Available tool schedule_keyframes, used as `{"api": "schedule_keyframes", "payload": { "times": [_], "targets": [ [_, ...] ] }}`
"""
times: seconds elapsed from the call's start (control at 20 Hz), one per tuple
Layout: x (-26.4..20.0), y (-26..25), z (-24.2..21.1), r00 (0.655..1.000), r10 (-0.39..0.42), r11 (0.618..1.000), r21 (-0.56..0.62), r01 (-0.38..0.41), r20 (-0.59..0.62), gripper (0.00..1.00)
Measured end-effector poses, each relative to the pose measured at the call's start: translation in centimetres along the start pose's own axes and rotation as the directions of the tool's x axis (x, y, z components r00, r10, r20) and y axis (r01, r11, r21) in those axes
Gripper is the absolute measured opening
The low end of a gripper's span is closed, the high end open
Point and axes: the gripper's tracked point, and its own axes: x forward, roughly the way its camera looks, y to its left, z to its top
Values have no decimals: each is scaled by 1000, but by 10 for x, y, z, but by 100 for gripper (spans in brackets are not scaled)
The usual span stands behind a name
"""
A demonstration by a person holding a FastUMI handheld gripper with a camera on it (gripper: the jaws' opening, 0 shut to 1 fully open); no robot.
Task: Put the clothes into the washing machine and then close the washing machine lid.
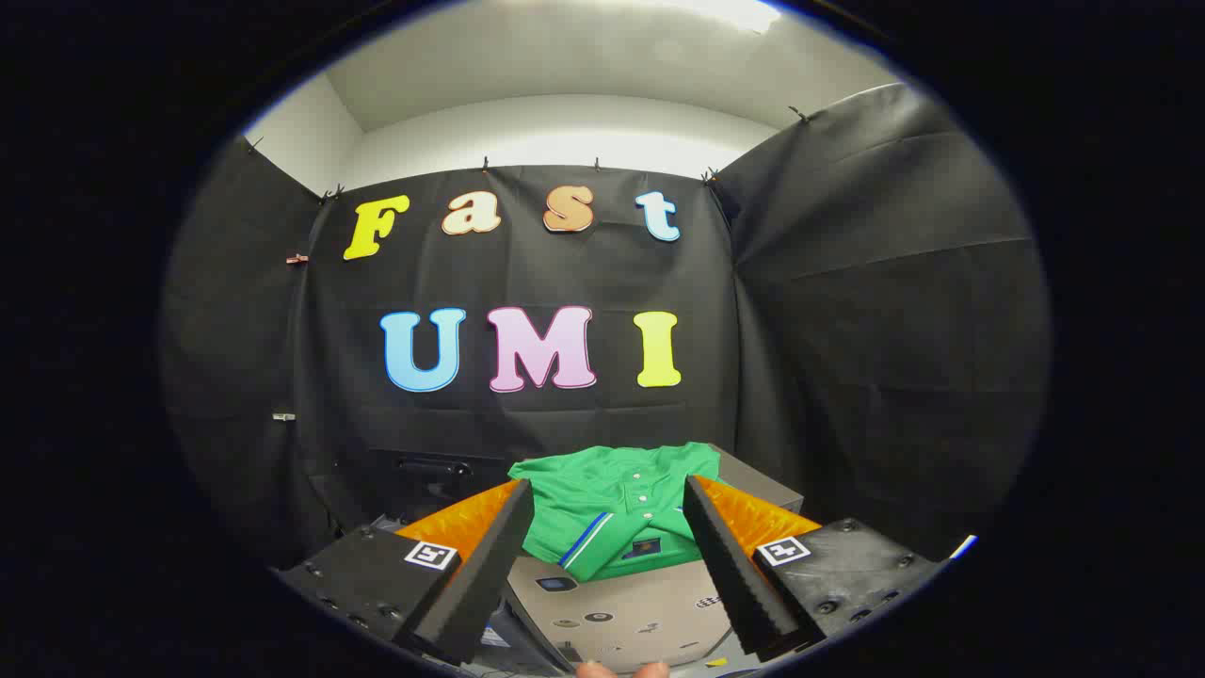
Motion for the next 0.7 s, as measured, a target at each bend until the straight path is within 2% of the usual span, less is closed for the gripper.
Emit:
{"api": "schedule_keyframes", "payload": {
  "times": [0.7],
  "targets": [
    [2, -1, -4, 1000, 6, 1000, -14, -6, -14, 99]
  ]
}}
